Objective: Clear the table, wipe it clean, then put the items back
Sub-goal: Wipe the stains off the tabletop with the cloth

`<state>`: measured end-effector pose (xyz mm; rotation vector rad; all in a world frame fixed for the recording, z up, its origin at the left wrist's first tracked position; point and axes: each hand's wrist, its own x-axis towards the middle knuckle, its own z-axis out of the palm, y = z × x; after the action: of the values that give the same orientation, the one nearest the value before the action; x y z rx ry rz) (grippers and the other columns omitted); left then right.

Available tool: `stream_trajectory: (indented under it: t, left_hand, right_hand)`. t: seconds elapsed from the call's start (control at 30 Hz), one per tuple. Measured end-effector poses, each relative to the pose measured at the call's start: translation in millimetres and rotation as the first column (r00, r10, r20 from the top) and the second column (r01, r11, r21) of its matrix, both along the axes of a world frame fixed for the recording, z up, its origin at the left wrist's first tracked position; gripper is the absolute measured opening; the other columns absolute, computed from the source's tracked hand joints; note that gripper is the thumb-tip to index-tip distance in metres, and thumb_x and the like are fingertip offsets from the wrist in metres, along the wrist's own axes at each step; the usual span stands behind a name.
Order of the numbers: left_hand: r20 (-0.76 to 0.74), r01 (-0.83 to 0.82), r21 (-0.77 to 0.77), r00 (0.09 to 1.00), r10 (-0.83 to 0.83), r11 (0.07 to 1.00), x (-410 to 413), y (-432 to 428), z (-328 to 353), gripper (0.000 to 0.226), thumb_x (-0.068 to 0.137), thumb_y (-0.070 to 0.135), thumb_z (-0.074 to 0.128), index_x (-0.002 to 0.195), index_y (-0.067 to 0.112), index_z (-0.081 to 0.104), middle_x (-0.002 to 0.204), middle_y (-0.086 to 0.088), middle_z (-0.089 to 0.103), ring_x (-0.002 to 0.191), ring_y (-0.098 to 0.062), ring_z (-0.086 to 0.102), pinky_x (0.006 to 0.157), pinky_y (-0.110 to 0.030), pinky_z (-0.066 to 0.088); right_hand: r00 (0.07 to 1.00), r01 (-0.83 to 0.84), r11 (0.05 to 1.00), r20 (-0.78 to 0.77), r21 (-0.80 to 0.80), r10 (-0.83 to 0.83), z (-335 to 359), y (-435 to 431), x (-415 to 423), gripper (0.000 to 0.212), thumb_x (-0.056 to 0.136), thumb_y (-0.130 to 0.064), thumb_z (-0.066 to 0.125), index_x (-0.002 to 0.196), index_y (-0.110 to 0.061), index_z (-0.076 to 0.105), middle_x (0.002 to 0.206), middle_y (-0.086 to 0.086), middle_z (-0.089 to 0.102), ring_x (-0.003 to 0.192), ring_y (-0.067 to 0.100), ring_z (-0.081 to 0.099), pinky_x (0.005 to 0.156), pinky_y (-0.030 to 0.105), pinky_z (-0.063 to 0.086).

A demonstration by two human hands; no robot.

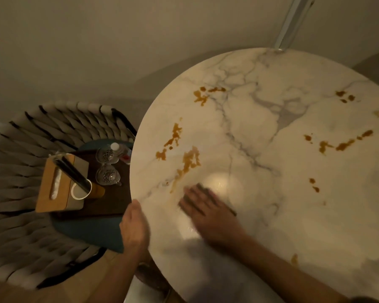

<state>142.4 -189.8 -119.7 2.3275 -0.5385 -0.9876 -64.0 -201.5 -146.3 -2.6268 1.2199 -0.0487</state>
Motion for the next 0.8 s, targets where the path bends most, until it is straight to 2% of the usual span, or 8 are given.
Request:
stream_trajectory:
  t: [0.13,0.23,0.3,0.4,0.47,0.53,0.7,0.8]
  left_hand:
    - [0.013,0.082,-0.032,0.997,-0.082,0.996,19.6,-59.8,2.0,0.06,0.101,0.052,0.02,0.137,0.015,0.051,0.141,-0.016,0.048,0.131,-0.036,0.041,0.113,-0.05,0.027]
    - [0.042,0.15,-0.043,0.988,-0.148,0.988,26.4,-94.9,0.8,0.061,0.101,0.053,0.016,0.134,0.016,0.053,0.137,-0.017,0.051,0.128,-0.036,0.045,0.109,-0.047,0.029]
    - [0.073,0.184,-0.077,0.981,-0.179,0.98,28.1,-102.6,-1.8,0.06,0.102,0.052,0.018,0.133,0.015,0.054,0.132,-0.016,0.055,0.124,-0.035,0.049,0.106,-0.045,0.033]
    - [0.103,0.207,-0.133,0.976,-0.194,0.969,29.1,-101.6,-7.5,0.058,0.101,0.053,0.023,0.121,0.013,0.06,0.113,-0.007,0.061,0.109,-0.025,0.056,0.096,-0.042,0.041]
    - [0.127,0.215,-0.131,0.972,-0.199,0.968,31.3,-101.3,-12.1,0.061,0.1,0.054,0.022,0.119,0.011,0.061,0.11,-0.011,0.065,0.104,-0.03,0.061,0.093,-0.044,0.047]
    - [0.148,0.215,-0.128,0.969,-0.195,0.968,31.5,-103.8,-13.5,0.06,0.101,0.052,0.023,0.121,0.01,0.061,0.11,-0.016,0.065,0.103,-0.034,0.061,0.088,-0.042,0.047]
    - [0.175,0.231,-0.127,0.963,-0.207,0.965,28.4,-104.9,-8.3,0.057,0.103,0.044,0.024,0.126,0.004,0.058,0.119,-0.023,0.061,0.11,-0.039,0.057,0.091,-0.042,0.044]
    - [0.163,0.238,-0.141,0.963,-0.214,0.961,26.2,-105.7,-2.7,0.052,0.104,0.038,0.025,0.127,0.003,0.057,0.122,-0.024,0.06,0.113,-0.039,0.055,0.091,-0.038,0.041]
  right_hand:
    - [0.953,0.3,0.954,-0.026,-0.014,-0.3,2.6,-65.9,-17.0,0.056,0.1,-0.026,0.026,0.155,-0.018,0.022,0.163,0.01,0.015,0.151,0.029,0.008,0.12,0.049,0.014]
    - [0.888,0.46,0.888,0.019,-0.006,-0.46,5.7,-89.8,3.5,0.054,0.103,-0.028,0.027,0.155,-0.018,0.017,0.164,0.009,0.009,0.151,0.028,0.001,0.12,0.05,0.014]
    - [0.909,0.417,0.909,0.025,-0.007,-0.417,4.6,-80.1,25.2,0.055,0.102,-0.029,0.031,0.155,-0.017,0.02,0.163,0.011,0.009,0.151,0.029,0.001,0.12,0.051,0.014]
    - [0.986,0.156,0.988,0.051,-0.005,-0.156,2.3,-33.2,39.0,0.06,0.098,-0.028,0.042,0.154,-0.017,0.024,0.162,0.012,0.015,0.151,0.03,0.005,0.119,0.049,0.012]
    - [0.999,0.011,1.0,0.042,-0.007,-0.011,0.5,-15.6,27.2,0.058,0.1,-0.03,0.039,0.155,-0.019,0.023,0.162,0.01,0.016,0.151,0.028,0.008,0.12,0.046,0.012]
    - [1.0,-0.003,1.0,0.025,-0.016,0.004,-1.3,-29.1,7.5,0.053,0.104,-0.031,0.035,0.155,-0.022,0.023,0.163,0.006,0.015,0.151,0.025,0.008,0.121,0.045,0.013]
    - [0.92,0.39,0.919,-0.013,-0.052,-0.391,4.6,-100.2,-5.9,0.054,0.103,-0.034,0.028,0.154,-0.019,0.024,0.163,0.007,0.014,0.151,0.024,0.006,0.12,0.047,0.016]
    - [0.879,0.477,0.877,0.013,-0.047,-0.477,3.7,-100.9,25.7,0.057,0.102,-0.035,0.031,0.155,-0.017,0.019,0.163,0.01,0.011,0.151,0.028,0.003,0.12,0.05,0.015]
